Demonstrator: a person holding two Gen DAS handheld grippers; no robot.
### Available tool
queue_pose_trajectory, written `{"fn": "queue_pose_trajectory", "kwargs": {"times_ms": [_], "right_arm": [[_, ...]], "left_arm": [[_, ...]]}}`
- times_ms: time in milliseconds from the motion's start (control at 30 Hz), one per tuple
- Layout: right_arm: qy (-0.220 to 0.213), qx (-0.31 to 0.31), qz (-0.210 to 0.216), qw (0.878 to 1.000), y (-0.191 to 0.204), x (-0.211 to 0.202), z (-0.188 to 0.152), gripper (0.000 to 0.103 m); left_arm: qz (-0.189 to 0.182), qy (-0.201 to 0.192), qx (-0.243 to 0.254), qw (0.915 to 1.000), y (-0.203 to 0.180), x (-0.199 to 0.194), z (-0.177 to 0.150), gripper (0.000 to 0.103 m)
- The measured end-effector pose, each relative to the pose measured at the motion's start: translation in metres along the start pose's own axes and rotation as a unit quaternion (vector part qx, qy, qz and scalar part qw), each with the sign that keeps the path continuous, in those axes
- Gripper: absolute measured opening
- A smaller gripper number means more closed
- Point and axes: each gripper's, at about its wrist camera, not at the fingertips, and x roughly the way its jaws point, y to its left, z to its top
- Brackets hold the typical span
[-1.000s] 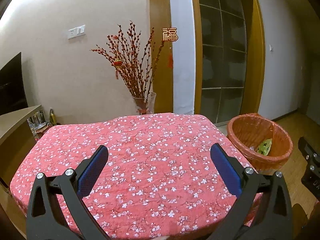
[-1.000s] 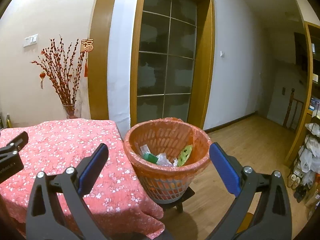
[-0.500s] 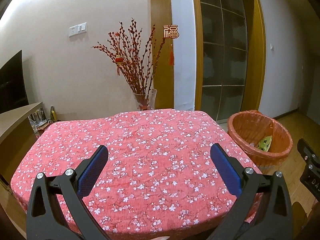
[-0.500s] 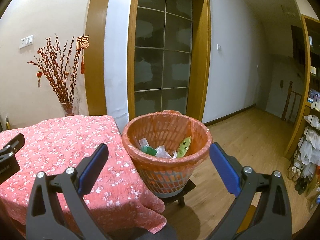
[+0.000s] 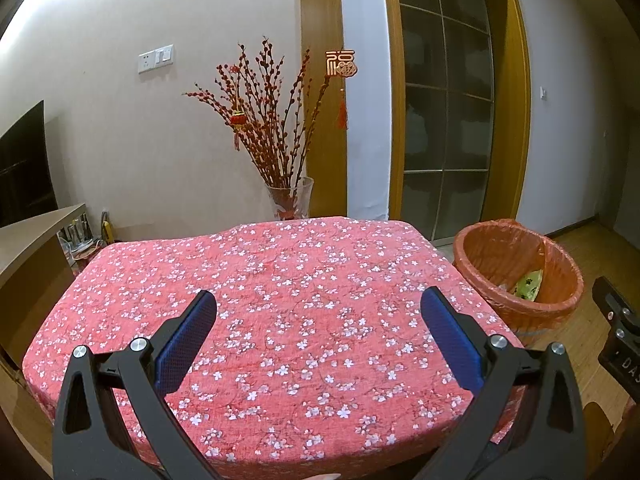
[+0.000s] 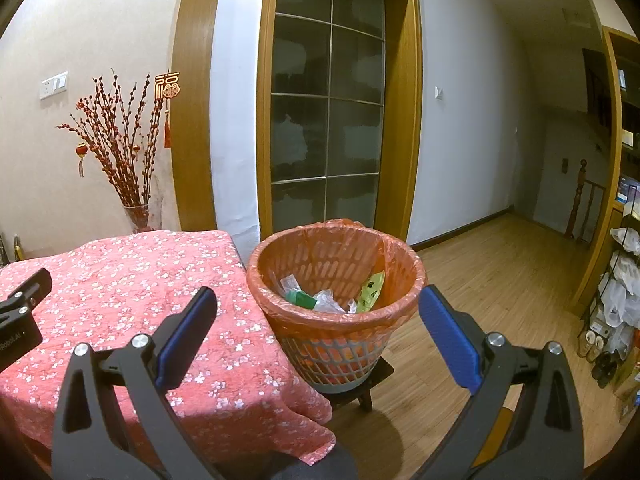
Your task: Collect trash
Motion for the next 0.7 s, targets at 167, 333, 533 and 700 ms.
{"fn": "queue_pose_trajectory", "kwargs": {"times_ms": [167,333,533,700], "right_arm": [[0.000,0.000,0.000,1.000,0.0006,-0.0005,0.0002,0.099],[0.001,-0.002,0.002,1.000,0.0007,0.0003,0.0015,0.099],[0.001,-0.004,0.005,1.000,0.0013,0.0013,0.0031,0.099],[0.002,-0.004,0.005,1.000,0.0016,0.0014,0.0031,0.099]], "left_arm": [[0.000,0.000,0.000,1.0000,-0.0003,-0.0001,0.0005,0.101],[-0.001,0.000,0.000,1.0000,0.0007,0.0001,0.0000,0.101],[0.000,0.002,-0.003,1.0000,0.0000,0.0003,0.0028,0.101],[0.000,0.003,-0.004,1.0000,-0.0007,0.0006,0.0037,0.101]]}}
